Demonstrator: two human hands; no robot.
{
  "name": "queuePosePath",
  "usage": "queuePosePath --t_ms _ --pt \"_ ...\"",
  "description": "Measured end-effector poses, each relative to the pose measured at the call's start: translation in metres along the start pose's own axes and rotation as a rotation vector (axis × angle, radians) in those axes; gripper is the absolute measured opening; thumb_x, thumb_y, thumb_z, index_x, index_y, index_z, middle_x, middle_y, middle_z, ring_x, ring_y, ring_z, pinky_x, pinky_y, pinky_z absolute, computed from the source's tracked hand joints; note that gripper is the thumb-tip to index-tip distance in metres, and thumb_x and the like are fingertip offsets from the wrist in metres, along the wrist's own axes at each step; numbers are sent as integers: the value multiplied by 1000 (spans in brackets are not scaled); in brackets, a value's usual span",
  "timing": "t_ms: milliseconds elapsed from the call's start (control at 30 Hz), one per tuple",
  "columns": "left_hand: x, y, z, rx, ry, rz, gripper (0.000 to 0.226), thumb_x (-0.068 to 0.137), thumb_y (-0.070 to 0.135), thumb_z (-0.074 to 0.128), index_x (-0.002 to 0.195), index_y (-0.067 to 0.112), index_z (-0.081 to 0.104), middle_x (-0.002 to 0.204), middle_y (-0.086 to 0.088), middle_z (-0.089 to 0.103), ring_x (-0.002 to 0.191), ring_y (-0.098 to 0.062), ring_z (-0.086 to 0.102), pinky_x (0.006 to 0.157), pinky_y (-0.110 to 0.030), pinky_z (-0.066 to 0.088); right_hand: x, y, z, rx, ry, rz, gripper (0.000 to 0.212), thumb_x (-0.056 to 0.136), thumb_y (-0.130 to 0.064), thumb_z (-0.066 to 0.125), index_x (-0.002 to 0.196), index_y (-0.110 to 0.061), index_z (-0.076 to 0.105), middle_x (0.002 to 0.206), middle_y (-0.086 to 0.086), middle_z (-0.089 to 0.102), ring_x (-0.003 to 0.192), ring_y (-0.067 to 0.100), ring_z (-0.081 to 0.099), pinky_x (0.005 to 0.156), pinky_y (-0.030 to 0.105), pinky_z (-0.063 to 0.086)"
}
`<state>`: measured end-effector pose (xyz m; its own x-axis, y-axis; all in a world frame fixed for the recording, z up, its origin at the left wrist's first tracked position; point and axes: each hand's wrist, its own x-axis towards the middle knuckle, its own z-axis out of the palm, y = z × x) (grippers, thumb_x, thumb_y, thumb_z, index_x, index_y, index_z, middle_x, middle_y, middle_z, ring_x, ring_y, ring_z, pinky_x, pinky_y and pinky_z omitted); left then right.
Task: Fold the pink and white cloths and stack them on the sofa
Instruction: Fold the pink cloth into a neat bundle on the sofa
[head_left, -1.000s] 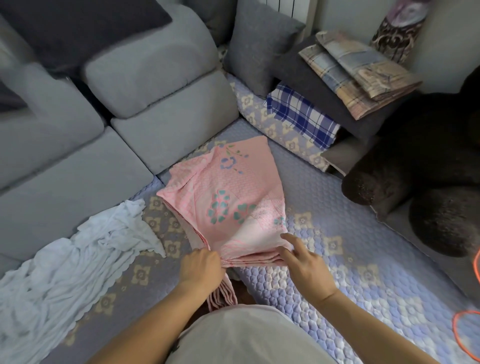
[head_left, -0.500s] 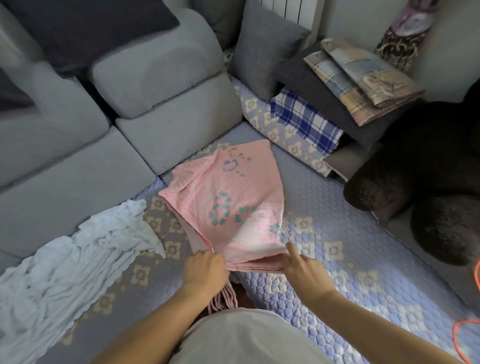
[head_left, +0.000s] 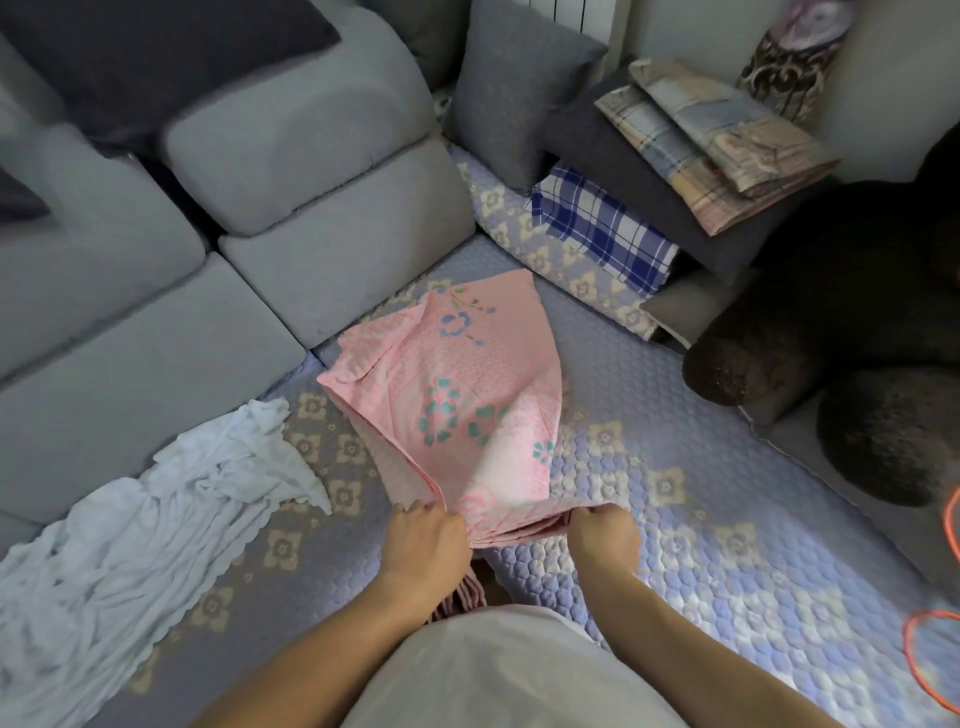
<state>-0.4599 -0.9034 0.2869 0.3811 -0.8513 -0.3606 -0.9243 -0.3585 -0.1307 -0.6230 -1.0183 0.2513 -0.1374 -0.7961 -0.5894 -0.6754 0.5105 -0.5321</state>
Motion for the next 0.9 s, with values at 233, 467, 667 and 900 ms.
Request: queuePosePath --t_ms 233,467,667,900 --pt "-4 -2 4 83 -28 23 20 79 19 59 91 18 74 92 -7 71 89 -28 66 81 -38 46 -12 -2 -1 21 69 -230 16 98 -15 34 87 -7 44 75 8 57 66 25 51 59 39 40" --pt "-2 -8 9 133 -29 4 23 88 15 54 103 19 71 103 -7 70 99 -28 64 86 -38 45 11 21 -28 -686 -18 -789 67 85 7 47 143 -17 25 80 3 59 58 21 51 48 33 41" --pt "-3 -1 6 90 -59 70 17 50 25 83 62 21 72 63 -4 65 62 -26 63 63 -40 50 24 5 -28 -15 -69 -175 19 88 -5 46 95 -12 62 95 8 63 75 22 63 66 42 60" --pt "-7 -15 15 53 34 58 30 36 27 89 55 19 68 56 -4 61 53 -25 61 55 -37 48 8 7 -9 210 -239 -75 16 78 2 39 93 -2 42 74 17 62 57 29 55 52 37 48"
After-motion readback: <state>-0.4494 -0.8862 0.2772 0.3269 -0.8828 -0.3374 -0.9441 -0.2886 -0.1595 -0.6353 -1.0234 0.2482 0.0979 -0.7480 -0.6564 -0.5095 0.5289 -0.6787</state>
